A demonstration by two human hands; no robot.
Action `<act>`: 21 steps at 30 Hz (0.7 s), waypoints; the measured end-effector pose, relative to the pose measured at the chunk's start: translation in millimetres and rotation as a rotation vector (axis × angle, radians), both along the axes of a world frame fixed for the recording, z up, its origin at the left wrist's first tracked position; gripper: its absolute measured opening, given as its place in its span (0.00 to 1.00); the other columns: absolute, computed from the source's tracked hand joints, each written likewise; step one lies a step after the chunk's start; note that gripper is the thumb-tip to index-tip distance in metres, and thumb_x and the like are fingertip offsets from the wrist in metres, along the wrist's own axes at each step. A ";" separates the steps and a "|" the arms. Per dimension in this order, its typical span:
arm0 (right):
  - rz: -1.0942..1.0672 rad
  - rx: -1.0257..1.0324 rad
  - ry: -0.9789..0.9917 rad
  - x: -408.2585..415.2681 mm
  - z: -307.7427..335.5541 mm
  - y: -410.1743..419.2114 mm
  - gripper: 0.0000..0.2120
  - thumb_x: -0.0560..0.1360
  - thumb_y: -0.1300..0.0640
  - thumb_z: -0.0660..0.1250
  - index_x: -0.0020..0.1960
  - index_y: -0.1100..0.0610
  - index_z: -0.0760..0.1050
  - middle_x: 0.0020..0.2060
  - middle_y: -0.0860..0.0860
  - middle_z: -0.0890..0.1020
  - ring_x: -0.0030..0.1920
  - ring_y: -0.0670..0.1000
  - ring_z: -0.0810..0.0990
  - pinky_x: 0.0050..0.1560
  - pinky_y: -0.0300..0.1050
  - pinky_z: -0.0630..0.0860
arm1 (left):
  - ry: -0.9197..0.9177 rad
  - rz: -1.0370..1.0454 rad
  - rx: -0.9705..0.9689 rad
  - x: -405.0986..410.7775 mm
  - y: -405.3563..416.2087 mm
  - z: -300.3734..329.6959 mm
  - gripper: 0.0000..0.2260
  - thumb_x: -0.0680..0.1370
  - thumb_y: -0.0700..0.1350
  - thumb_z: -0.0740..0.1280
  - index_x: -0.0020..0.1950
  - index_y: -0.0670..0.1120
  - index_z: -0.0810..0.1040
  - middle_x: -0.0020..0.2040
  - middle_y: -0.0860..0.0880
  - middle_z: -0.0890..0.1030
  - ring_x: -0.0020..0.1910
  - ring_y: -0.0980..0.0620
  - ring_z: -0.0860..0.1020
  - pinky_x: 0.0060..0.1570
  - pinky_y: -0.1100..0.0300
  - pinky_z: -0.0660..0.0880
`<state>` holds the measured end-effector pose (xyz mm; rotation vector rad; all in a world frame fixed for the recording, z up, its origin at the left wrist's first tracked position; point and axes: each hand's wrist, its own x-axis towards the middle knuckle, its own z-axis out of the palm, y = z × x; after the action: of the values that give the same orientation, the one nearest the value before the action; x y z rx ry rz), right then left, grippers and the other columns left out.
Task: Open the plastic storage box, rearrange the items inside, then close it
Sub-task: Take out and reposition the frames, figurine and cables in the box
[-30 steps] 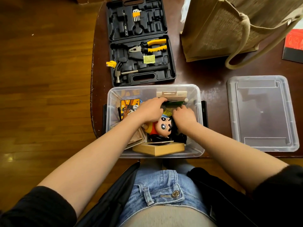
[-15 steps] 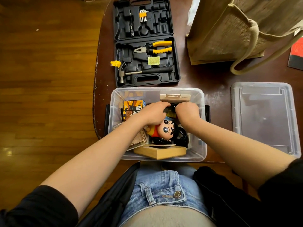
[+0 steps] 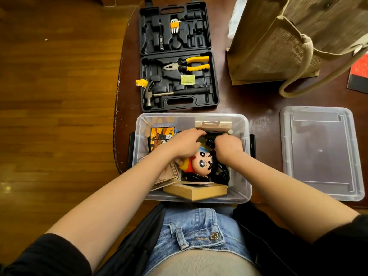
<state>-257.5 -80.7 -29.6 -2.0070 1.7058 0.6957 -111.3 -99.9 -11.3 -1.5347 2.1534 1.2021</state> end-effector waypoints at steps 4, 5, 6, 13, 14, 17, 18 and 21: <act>-0.172 0.032 -0.143 -12.3 24.2 2.4 0.03 0.75 0.58 0.63 0.43 0.58 0.73 0.41 0.54 0.78 0.39 0.55 0.75 0.35 0.43 0.70 | 0.083 0.088 0.010 13.7 -3.8 8.5 0.20 0.81 0.39 0.55 0.74 0.48 0.65 0.72 0.47 0.68 0.69 0.49 0.68 0.67 0.55 0.67; -0.233 0.054 -0.211 -16.5 30.2 3.0 0.04 0.75 0.57 0.62 0.43 0.58 0.72 0.39 0.54 0.78 0.38 0.55 0.75 0.34 0.43 0.69 | 0.117 0.143 0.008 18.7 -4.7 10.9 0.20 0.81 0.39 0.55 0.73 0.48 0.66 0.71 0.48 0.70 0.68 0.50 0.69 0.66 0.55 0.67; -0.297 0.080 -0.295 -18.2 35.7 2.8 0.06 0.75 0.56 0.62 0.43 0.58 0.72 0.38 0.53 0.78 0.38 0.54 0.76 0.33 0.43 0.69 | 0.151 0.208 0.000 24.4 -5.4 13.3 0.19 0.82 0.38 0.54 0.72 0.48 0.68 0.70 0.48 0.72 0.68 0.50 0.70 0.66 0.55 0.68; -0.656 0.400 -0.899 13.3 51.5 -0.7 0.13 0.79 0.51 0.61 0.57 0.59 0.77 0.48 0.53 0.83 0.42 0.51 0.82 0.48 0.48 0.80 | 0.231 0.554 -0.247 44.3 -0.6 27.1 0.15 0.80 0.36 0.55 0.60 0.45 0.78 0.59 0.47 0.78 0.59 0.51 0.75 0.60 0.57 0.71; -0.618 0.313 -0.813 7.8 50.4 -2.5 0.13 0.80 0.53 0.59 0.56 0.60 0.78 0.47 0.54 0.83 0.43 0.53 0.83 0.50 0.50 0.80 | 0.227 0.550 -0.294 44.2 1.3 28.7 0.15 0.79 0.36 0.56 0.58 0.46 0.79 0.58 0.48 0.78 0.57 0.52 0.75 0.58 0.57 0.72; -0.402 0.128 -0.469 -16.3 40.6 -3.7 0.15 0.79 0.59 0.56 0.50 0.66 0.79 0.48 0.59 0.83 0.48 0.61 0.81 0.50 0.52 0.78 | 0.255 0.441 -0.351 38.5 5.8 33.3 0.13 0.79 0.38 0.58 0.53 0.47 0.80 0.52 0.51 0.80 0.50 0.54 0.77 0.50 0.60 0.73; -0.327 0.147 -0.389 -19.5 39.2 -1.9 0.14 0.78 0.61 0.56 0.49 0.66 0.79 0.47 0.59 0.82 0.47 0.61 0.80 0.47 0.50 0.78 | 0.261 0.364 -0.316 34.2 6.6 33.1 0.13 0.79 0.39 0.58 0.53 0.48 0.81 0.52 0.51 0.81 0.48 0.55 0.77 0.47 0.60 0.72; -0.157 0.220 -0.188 -15.0 37.6 5.3 0.10 0.75 0.66 0.59 0.35 0.61 0.71 0.36 0.55 0.76 0.41 0.57 0.75 0.36 0.45 0.69 | 0.196 0.075 -0.127 12.5 7.4 27.9 0.12 0.80 0.44 0.59 0.57 0.48 0.80 0.56 0.50 0.80 0.50 0.55 0.76 0.48 0.60 0.71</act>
<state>-272.5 -75.4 8.0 -1.7115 1.5823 0.5929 -98.7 -92.6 16.7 -1.6236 2.3566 1.3124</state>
